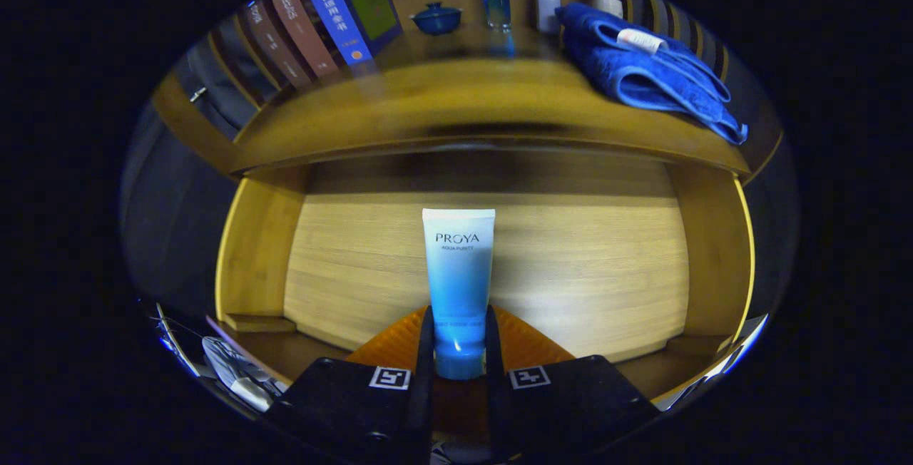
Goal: Pull open the drawer, take out the items inside it, and place them on the countertop above the cabinet.
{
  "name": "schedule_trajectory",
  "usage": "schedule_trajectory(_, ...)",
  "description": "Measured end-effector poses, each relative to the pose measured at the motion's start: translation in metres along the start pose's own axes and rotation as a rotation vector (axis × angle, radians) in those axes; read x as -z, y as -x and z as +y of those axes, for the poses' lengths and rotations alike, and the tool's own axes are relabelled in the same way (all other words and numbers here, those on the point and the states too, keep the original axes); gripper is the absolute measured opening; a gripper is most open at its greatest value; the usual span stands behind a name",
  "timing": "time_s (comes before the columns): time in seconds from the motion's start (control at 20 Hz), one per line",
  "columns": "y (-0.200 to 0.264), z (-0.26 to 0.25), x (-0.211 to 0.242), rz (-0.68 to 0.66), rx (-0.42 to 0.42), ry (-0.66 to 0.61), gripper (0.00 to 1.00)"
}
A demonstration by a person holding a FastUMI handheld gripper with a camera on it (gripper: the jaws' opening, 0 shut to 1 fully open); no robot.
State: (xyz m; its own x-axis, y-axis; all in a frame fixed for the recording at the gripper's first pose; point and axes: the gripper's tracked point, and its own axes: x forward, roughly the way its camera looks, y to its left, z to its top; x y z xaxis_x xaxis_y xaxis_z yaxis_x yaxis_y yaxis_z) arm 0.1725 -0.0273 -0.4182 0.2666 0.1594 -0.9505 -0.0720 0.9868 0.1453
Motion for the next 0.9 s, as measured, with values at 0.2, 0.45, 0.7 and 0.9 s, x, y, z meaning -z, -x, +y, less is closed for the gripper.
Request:
schedule_trajectory(0.2,0.045,0.008,-0.035,-0.087,-0.023,0.005,0.35)
schedule_trajectory(0.45,0.051,0.001,-0.105,-0.147,0.007,-0.027,0.35)
schedule_trajectory(0.7,0.022,-0.01,-0.153,-0.116,0.052,-0.027,0.35)
schedule_trajectory(0.9,-0.007,-0.011,-0.17,-0.067,0.076,-0.016,0.35)
